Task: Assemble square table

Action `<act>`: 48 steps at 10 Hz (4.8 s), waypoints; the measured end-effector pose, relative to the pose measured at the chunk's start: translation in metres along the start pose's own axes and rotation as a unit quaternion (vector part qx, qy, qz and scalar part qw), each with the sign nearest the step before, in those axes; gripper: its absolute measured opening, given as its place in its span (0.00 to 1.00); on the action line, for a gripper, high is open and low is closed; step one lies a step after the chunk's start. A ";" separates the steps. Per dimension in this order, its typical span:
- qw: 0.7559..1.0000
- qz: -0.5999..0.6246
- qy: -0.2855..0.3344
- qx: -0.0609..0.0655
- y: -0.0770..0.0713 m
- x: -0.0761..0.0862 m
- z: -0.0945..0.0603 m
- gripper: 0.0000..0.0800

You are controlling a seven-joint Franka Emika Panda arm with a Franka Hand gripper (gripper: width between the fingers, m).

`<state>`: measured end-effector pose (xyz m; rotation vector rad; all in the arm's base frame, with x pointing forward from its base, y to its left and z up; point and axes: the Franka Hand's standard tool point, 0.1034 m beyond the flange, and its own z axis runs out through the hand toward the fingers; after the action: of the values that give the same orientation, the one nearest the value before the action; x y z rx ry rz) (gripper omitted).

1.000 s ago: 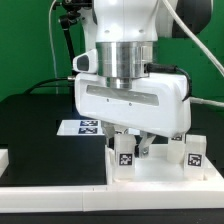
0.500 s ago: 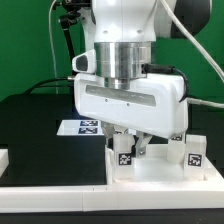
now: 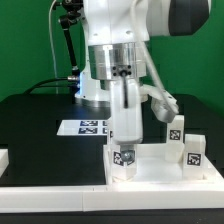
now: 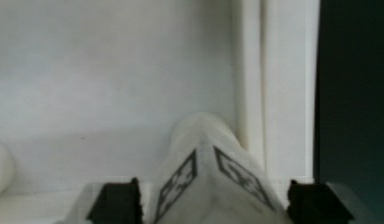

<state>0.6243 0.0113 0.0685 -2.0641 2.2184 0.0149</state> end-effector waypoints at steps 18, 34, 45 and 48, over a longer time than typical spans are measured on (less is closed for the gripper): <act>0.995 -0.098 0.002 -0.004 0.001 -0.004 0.001 0.37; 0.794 -0.608 0.013 -0.006 0.002 0.006 0.005 0.81; 0.965 -0.263 0.006 -0.002 0.002 0.007 0.006 0.36; 0.998 -0.054 -0.014 -0.009 0.003 0.005 0.004 0.36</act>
Offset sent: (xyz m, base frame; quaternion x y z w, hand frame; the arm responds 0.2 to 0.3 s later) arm -0.0111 0.0122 0.0009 -0.0065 -0.0257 -0.2467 0.9687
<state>0.6215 0.0067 0.0635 -2.1768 2.0954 0.0558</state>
